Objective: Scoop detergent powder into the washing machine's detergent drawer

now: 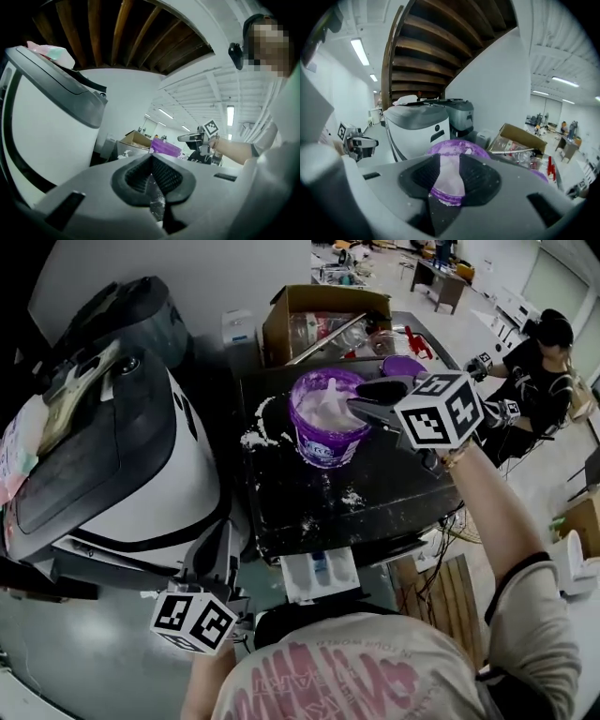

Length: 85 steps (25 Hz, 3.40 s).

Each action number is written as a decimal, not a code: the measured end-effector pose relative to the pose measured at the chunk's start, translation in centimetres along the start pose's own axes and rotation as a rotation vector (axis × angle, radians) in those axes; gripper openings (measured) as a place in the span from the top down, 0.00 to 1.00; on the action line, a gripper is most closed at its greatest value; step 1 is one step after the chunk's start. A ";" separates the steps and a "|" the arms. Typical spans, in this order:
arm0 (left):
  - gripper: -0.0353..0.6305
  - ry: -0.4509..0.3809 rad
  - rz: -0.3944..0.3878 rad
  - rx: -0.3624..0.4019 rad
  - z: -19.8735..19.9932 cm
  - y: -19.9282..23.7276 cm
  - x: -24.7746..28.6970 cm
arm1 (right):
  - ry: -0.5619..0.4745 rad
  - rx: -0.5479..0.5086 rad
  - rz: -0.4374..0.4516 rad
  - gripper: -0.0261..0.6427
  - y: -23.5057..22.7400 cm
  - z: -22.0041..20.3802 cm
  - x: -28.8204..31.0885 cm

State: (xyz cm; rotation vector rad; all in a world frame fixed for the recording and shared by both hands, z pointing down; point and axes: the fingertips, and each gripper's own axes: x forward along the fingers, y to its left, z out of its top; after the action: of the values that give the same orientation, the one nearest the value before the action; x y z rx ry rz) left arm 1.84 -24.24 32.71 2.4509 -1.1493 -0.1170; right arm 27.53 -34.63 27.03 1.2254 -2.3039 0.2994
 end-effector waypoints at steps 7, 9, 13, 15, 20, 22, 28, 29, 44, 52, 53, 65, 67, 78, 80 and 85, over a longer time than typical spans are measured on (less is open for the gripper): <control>0.94 -0.033 0.136 0.008 -0.2 0.4 -2.7 | 0.120 -0.115 0.055 0.72 -2.0 0.2 3.5; 0.94 -0.045 0.176 0.005 -0.1 0.9 -3.5 | 0.162 -0.134 0.056 0.69 -2.8 0.1 4.5; 0.94 -0.063 0.227 0.005 0.2 1.4 -4.4 | 0.212 -0.138 0.075 0.68 -3.6 -0.1 6.3; 0.94 -0.070 0.241 0.001 0.2 1.5 -4.5 | 0.233 -0.135 0.076 0.68 -4.1 -0.1 6.9; 0.94 -0.073 0.268 -0.008 -0.1 1.8 -4.6 | 0.309 -0.174 0.106 0.69 -3.8 -0.6 8.3; 0.94 -0.076 0.274 -0.010 0.0 1.9 -4.6 | 0.335 -0.210 0.136 0.76 -3.1 -0.8 8.5; 0.94 -0.086 0.276 -0.015 0.4 2.1 -4.5 | 0.380 -0.241 0.233 0.95 -0.7 -1.2 8.0; 0.94 -0.088 0.274 -0.014 0.5 2.1 -4.5 | 0.372 -0.227 0.236 0.95 -0.8 -1.1 7.9; 0.94 -0.085 0.230 -0.013 0.1 1.3 -2.8 | 0.240 -0.151 0.081 0.96 -2.5 1.1 9.1; 0.94 -0.088 0.225 -0.013 0.0 0.9 -2.7 | 0.259 -0.116 0.205 0.96 0.5 0.2 9.2; 0.94 -0.090 0.227 -0.013 0.1 0.9 -2.8 | 0.259 -0.112 0.219 0.96 0.8 0.1 9.0; 0.94 -0.097 0.203 -0.011 -0.2 -0.2 -2.7 | 0.259 -0.061 0.328 0.96 3.3 -0.6 7.3; 0.94 -0.097 0.200 -0.010 -0.2 -0.4 -2.8 | 0.261 -0.064 0.336 0.96 3.6 -0.7 7.1; 0.94 -0.107 0.194 -0.007 -0.1 -0.9 -3.2 | 0.281 -0.115 0.374 0.96 5.0 -0.5 5.2; 0.94 -0.110 0.193 -0.006 -0.1 -0.9 -3.3 | 0.275 -0.105 0.380 0.96 5.0 -0.4 4.8; 0.94 -0.116 0.190 -0.007 0.0 -1.0 -3.3 | 0.270 -0.066 0.396 0.96 4.9 -0.8 3.9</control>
State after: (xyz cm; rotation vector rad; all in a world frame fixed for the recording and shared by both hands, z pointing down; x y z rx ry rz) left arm 0.43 -21.17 31.96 2.3407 -1.4216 -0.2079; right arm 21.93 -34.30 29.97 0.6423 -2.2791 0.4905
